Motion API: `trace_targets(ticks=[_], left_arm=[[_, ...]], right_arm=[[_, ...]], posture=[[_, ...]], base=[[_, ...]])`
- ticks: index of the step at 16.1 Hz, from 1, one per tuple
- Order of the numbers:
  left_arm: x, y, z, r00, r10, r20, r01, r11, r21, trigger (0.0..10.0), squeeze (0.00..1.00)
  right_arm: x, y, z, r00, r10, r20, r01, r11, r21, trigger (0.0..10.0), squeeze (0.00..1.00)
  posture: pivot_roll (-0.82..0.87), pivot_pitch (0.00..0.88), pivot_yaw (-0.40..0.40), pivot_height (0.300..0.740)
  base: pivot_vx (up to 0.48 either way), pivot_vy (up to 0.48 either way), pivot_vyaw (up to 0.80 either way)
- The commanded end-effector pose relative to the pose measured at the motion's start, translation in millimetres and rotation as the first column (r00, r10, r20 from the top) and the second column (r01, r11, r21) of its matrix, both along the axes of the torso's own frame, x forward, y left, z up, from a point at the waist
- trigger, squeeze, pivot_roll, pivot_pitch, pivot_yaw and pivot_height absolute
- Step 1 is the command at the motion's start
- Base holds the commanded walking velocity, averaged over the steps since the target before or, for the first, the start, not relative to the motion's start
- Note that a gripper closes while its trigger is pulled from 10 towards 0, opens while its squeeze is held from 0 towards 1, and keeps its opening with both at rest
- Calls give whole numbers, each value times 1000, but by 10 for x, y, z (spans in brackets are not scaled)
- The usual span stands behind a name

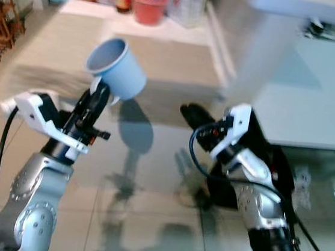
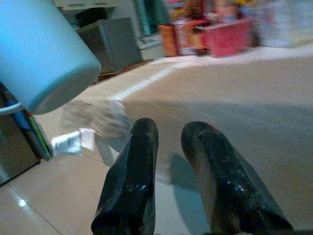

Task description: Setting the table

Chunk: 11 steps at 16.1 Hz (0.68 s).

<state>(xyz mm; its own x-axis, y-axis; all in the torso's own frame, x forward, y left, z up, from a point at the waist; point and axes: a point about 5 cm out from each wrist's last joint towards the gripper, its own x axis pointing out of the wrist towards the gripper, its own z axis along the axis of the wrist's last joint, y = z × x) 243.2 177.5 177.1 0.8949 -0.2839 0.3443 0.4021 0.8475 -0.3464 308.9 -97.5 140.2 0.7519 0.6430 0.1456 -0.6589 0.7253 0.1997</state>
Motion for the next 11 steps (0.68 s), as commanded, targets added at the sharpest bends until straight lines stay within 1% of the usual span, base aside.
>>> trace_targets(ticks=[1,3,5,11], left_arm=[[4,-78,10,1000,-26,10,26,1000,16,10000,0],[5,-154,-72,999,-42,-17,42,999,26,10000,0],[5,-183,-88,999,-49,-24,49,998,26,10000,0],[14,-344,-123,995,-96,-31,98,994,50,10000,0]], right_arm=[[22,-90,-31,999,-44,-3,44,998,-33,10000,0],[19,-79,-114,997,-69,-22,67,996,-66,10000,0],[8,-68,-145,997,-73,-29,70,995,-77,10000,0],[11,-75,-192,993,-111,-41,108,991,-84,10000,0]], posture=[[-93,68,4,740],[-92,70,5,740],[-93,70,7,740],[-95,74,8,740]], base=[[0,-454,0],[0,-454,0],[0,-454,0],[0,-454,0]])
